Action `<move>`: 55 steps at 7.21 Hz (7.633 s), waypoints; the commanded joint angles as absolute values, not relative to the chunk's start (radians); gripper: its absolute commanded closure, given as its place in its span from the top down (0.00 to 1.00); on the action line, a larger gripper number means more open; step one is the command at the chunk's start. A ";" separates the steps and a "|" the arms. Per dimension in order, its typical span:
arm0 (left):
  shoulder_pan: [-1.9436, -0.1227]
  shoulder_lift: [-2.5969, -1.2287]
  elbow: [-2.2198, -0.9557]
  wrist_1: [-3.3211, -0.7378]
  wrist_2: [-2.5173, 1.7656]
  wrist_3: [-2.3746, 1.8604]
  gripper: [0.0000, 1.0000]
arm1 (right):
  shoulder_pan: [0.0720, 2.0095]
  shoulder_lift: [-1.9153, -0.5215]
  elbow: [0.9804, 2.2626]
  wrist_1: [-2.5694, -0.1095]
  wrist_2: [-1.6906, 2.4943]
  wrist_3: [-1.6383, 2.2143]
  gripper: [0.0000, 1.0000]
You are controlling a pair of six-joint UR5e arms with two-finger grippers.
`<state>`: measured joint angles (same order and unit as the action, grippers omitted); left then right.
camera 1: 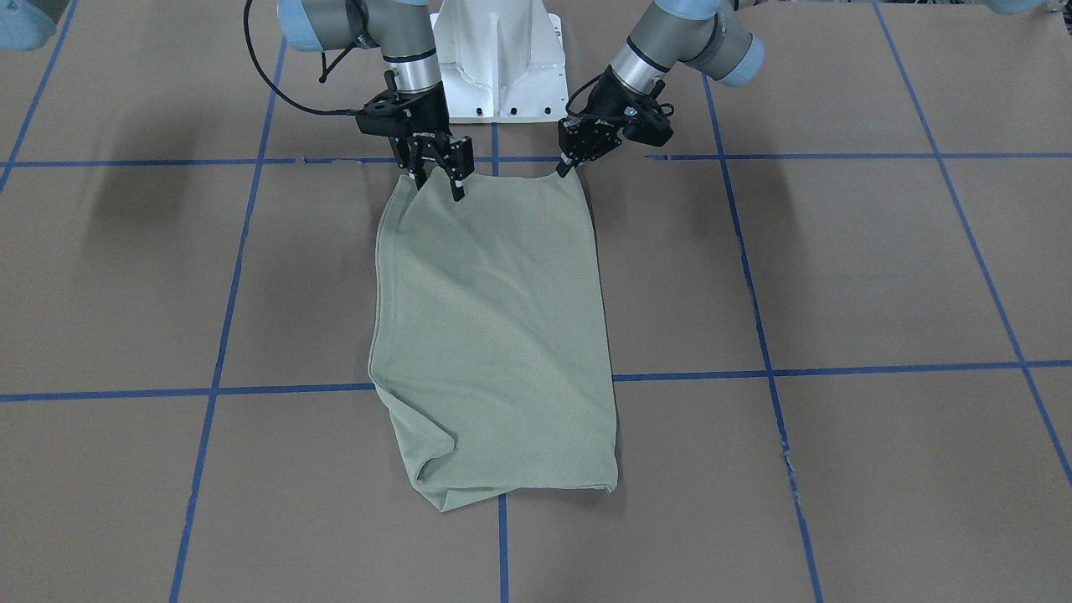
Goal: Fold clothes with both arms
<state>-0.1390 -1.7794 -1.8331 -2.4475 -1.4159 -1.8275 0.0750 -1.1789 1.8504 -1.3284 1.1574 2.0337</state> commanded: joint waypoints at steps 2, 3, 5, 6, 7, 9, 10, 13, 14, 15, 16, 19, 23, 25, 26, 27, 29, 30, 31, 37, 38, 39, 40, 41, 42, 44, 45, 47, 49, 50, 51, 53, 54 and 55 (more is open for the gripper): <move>-0.140 -1.779 -1.839 -2.448 -1.416 -1.825 0.00 | 0.083 -1.170 1.858 -1.327 1.157 2.066 0.00; -0.147 -1.778 -1.853 -2.447 -1.419 -1.824 0.00 | 0.090 -1.170 1.882 -1.328 1.157 2.066 0.00; -0.155 -1.714 -2.011 -2.384 -1.425 -1.775 0.00 | 0.095 -1.186 2.050 -1.468 1.161 2.065 0.00; -0.155 -1.682 -2.187 -2.227 -1.462 -1.775 0.00 | 0.078 -1.187 2.174 -1.591 1.166 2.072 0.00; -0.152 -1.678 -2.344 -2.071 -1.489 -1.776 0.00 | 0.037 -1.181 2.318 -1.743 1.167 2.095 0.00; -0.147 -1.684 -2.424 -1.982 -1.518 -1.778 0.00 | 0.006 -1.172 2.439 -1.885 1.167 2.108 0.00; -0.146 -1.690 -2.413 -1.979 -1.522 -1.776 0.00 | 0.005 -1.169 2.425 -1.885 1.167 2.105 0.00; -0.223 -1.829 -2.231 -1.979 -1.520 -1.676 0.00 | 0.197 -1.051 2.219 -1.867 1.239 2.025 0.00; -0.280 -1.868 -2.153 -1.979 -1.523 -1.646 0.00 | 0.263 -1.042 2.136 -1.782 1.299 1.972 0.00; -0.323 -1.890 -2.094 -1.979 -1.523 -1.596 0.00 | 0.311 -1.042 2.052 -1.697 1.322 1.945 0.00; -0.378 -1.917 -2.041 -1.979 -1.526 -1.568 0.00 | 0.343 -1.040 1.981 -1.657 1.331 1.913 0.00; -0.518 -2.057 -1.822 -1.991 -1.548 -1.468 0.00 | 0.391 -1.023 1.835 -1.519 1.338 1.879 0.00; -0.538 -2.140 -1.651 -2.017 -1.543 -1.416 0.00 | 0.442 -0.901 1.642 -1.479 1.376 1.849 0.00; -0.538 -2.151 -1.611 -2.019 -1.543 -1.398 0.00 | 0.460 -0.897 1.565 -1.402 1.378 1.816 0.00; -0.537 -2.149 -1.609 -2.019 -1.543 -1.384 0.71 | 0.463 -0.887 1.542 -1.401 1.373 1.768 0.83; -0.538 -2.149 -1.615 -2.019 -1.545 -1.332 1.00 | 0.478 -0.871 1.539 -1.401 1.376 1.758 1.00; -0.593 -2.140 -1.666 -2.014 -1.666 -1.227 1.00 | 0.515 -0.870 1.563 -1.397 1.477 1.682 1.00; -0.626 -2.099 -1.710 -2.017 -1.719 -1.153 1.00 | 0.509 -0.867 1.577 -1.400 1.473 1.683 1.00; -0.626 -2.085 -1.721 -2.019 -1.721 -1.144 1.00 | 0.464 -0.868 1.574 -1.404 1.450 1.684 1.00; -0.621 -2.076 -1.710 -2.057 -1.721 -1.157 1.00 | 0.385 -0.841 1.482 -1.470 1.367 1.495 1.00; -0.621 -2.074 -1.710 -2.059 -1.721 -1.157 1.00 | 0.423 -0.832 1.464 -1.471 1.367 1.482 1.00; -0.623 -2.072 -1.712 -2.059 -1.721 -1.157 1.00 | 0.464 -0.813 1.418 -1.468 1.367 1.448 1.00; -0.621 -2.068 -1.716 -2.059 -1.721 -1.157 1.00 | 0.519 -0.775 1.335 -1.467 1.368 1.428 1.00; -0.621 -2.068 -1.720 -2.059 -1.721 -1.158 1.00 | 0.576 -0.747 1.251 -1.465 1.368 1.387 1.00; -0.621 -2.068 -1.720 -2.059 -1.721 -1.158 1.00 | 0.641 -0.747 1.223 -1.463 1.379 1.332 1.00; -0.620 -2.068 -1.720 -2.059 -1.721 -1.157 1.00 | 0.692 -0.744 1.226 -1.430 1.515 1.308 1.00; -0.620 -2.068 -1.720 -2.059 -1.721 -1.157 1.00 | 0.687 -0.746 1.248 -1.325 1.581 1.313 1.00; -0.617 -2.068 -1.718 -2.060 -1.721 -1.157 1.00 | 0.596 -0.742 1.313 -1.347 1.565 1.382 1.00; -0.617 -2.068 -1.714 -2.060 -1.721 -1.157 1.00 | 0.528 -0.742 1.337 -1.504 1.459 1.375 1.00; -0.617 -2.068 -1.710 -2.063 -1.721 -1.158 1.00 | 0.519 -0.756 1.406 -1.602 1.459 1.312 1.00; -0.615 -2.068 -1.704 -2.089 -1.721 -1.158 1.00 | 0.490 -0.761 1.461 -1.668 1.456 1.278 1.00; -0.615 -2.066 -1.703 -2.095 -1.721 -1.158 1.00 | 0.428 -0.791 1.459 -1.680 1.381 1.275 1.00; -0.614 -2.068 -1.703 -2.095 -1.721 -1.158 1.00 | 0.422 -0.792 1.456 -1.681 1.365 1.275 0.97; -0.614 -2.066 -1.703 -2.095 -1.721 -1.158 1.00 | 0.422 -0.785 1.451 -1.683 1.350 1.273 0.87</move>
<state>-0.6142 -2.0669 -1.7030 -2.0948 -1.7211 -1.1582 0.4299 -0.7870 1.4550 -1.6793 1.3746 1.2752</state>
